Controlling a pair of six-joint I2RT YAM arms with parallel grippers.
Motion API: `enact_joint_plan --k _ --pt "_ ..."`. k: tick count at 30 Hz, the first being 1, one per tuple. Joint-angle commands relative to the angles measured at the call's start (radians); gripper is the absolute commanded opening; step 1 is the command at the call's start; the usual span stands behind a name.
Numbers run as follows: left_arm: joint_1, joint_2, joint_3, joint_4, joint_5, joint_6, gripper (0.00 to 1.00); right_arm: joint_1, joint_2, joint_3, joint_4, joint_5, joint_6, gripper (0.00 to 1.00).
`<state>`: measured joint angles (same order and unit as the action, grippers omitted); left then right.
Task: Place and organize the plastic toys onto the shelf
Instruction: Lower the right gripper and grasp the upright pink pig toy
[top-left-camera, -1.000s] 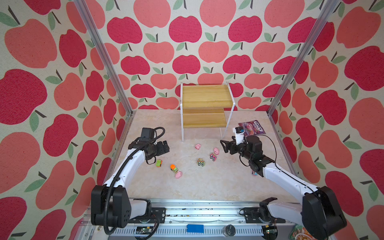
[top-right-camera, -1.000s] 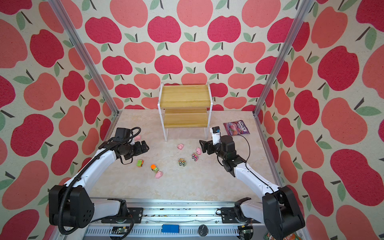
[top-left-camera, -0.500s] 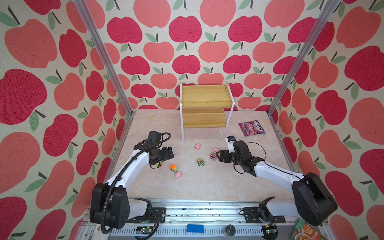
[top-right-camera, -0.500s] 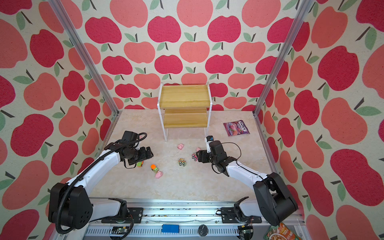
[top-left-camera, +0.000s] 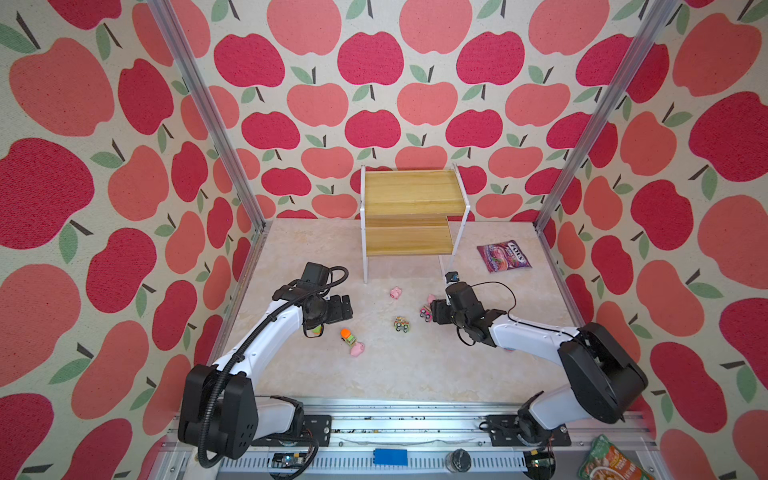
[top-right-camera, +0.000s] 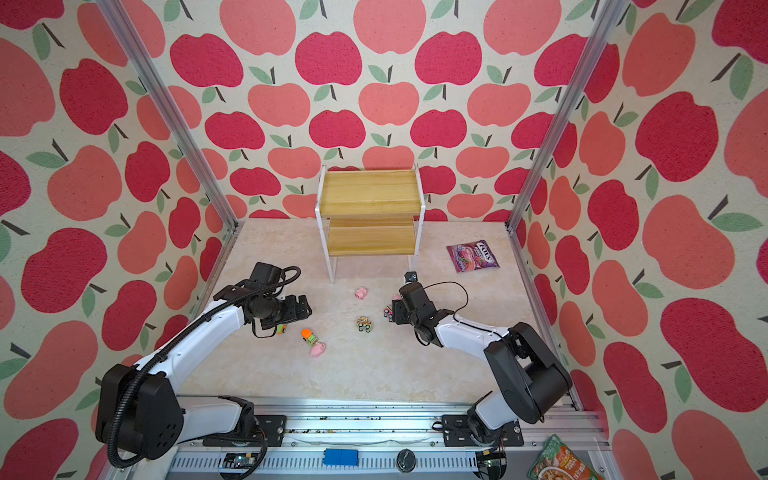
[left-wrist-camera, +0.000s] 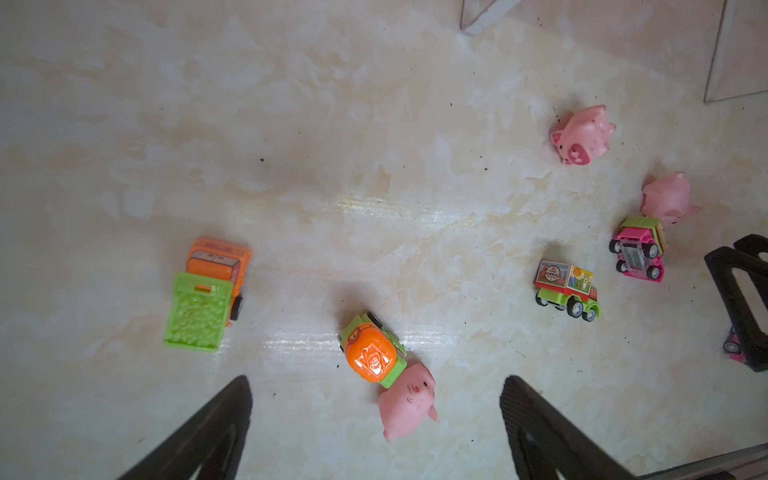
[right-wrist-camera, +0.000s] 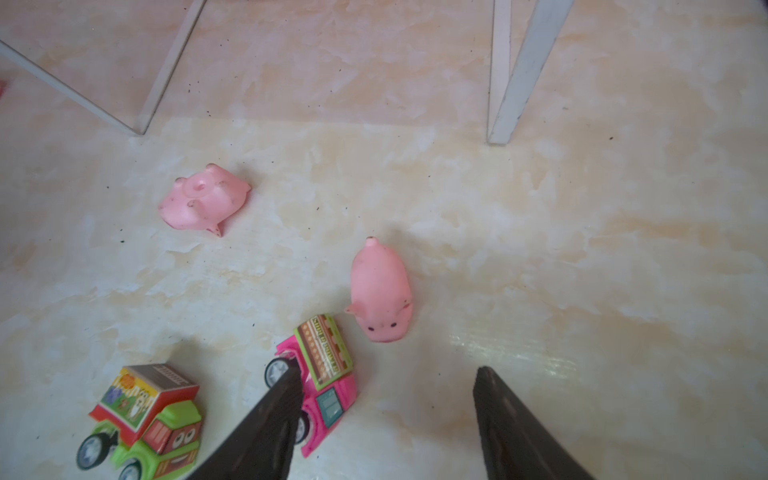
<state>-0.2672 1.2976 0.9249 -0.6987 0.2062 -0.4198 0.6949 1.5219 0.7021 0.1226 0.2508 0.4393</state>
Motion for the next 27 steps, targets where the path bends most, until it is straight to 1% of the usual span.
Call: enact_joint_plan --k 1,6,16,21,27 --pt "-0.006 0.016 0.034 0.013 -0.009 0.026 0.96 0.011 0.038 0.049 0.023 0.056 -0.053 0.67" --pt "-0.008 0.012 0.039 0.034 0.006 0.027 0.97 0.011 0.099 0.097 0.017 0.055 -0.077 0.65" --pt "-0.011 0.022 0.048 0.05 0.018 0.032 0.97 0.013 0.195 0.162 -0.014 0.044 -0.077 0.6" --pt "-0.012 0.024 0.045 0.057 0.017 0.035 0.97 0.011 0.221 0.206 -0.09 0.054 -0.074 0.6" --pt "-0.012 0.023 0.036 0.068 0.021 0.035 0.97 0.003 0.235 0.202 -0.1 0.045 -0.074 0.57"
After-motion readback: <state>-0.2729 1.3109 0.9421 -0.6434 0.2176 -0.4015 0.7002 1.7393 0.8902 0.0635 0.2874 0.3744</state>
